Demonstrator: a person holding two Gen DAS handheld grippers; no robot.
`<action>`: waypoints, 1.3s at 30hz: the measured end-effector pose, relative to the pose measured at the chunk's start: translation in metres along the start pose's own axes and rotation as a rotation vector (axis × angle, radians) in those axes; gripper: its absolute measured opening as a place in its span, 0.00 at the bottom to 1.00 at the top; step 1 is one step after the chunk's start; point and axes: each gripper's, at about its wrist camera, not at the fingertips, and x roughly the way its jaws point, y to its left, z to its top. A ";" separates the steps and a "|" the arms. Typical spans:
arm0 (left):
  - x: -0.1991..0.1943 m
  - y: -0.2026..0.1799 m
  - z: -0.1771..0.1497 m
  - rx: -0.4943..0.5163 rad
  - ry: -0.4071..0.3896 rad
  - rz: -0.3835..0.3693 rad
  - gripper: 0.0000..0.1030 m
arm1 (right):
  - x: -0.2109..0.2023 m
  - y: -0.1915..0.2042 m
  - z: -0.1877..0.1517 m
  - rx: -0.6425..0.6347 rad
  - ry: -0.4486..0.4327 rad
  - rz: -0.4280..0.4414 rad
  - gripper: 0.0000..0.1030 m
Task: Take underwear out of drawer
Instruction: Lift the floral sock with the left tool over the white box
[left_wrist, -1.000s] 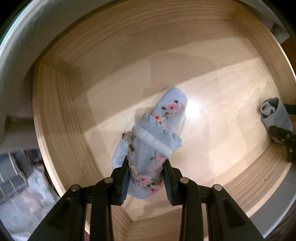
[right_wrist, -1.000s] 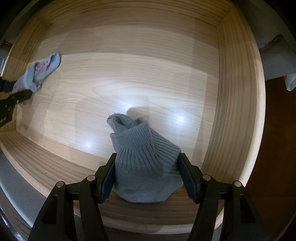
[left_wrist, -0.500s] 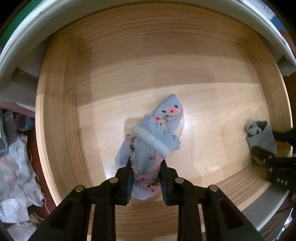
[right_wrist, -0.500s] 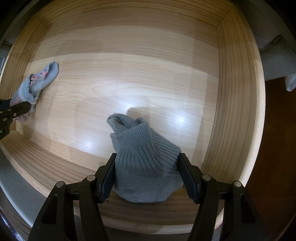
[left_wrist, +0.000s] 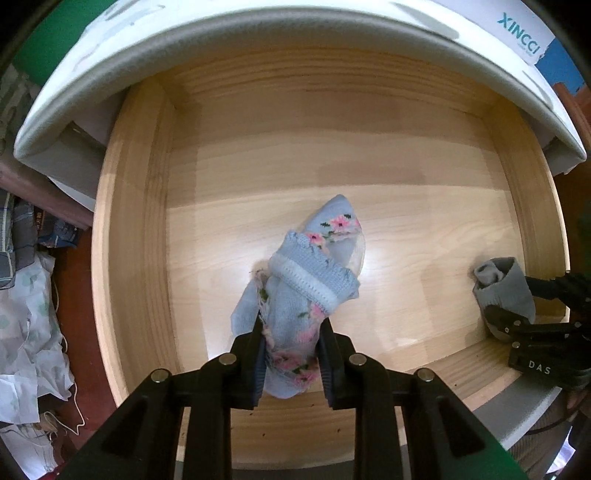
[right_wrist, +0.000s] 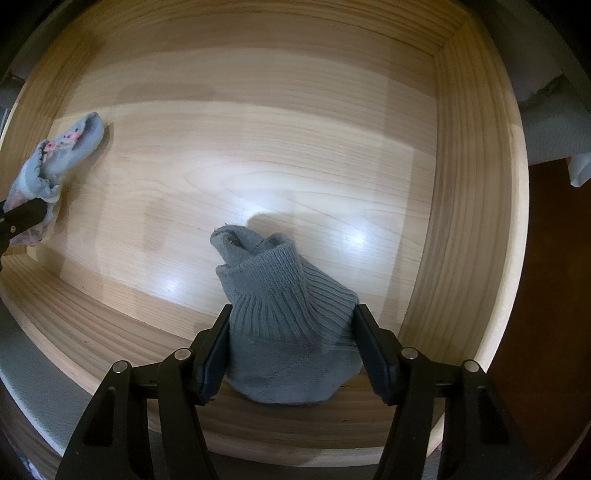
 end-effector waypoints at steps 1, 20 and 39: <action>-0.002 0.000 -0.001 0.000 -0.010 0.003 0.23 | 0.000 0.001 0.000 0.000 -0.001 -0.001 0.58; -0.083 0.007 -0.027 0.015 -0.186 -0.012 0.23 | 0.000 0.003 -0.001 0.001 -0.001 0.000 0.58; -0.236 0.025 0.005 -0.001 -0.490 -0.010 0.23 | -0.001 0.003 -0.002 0.001 -0.002 0.000 0.58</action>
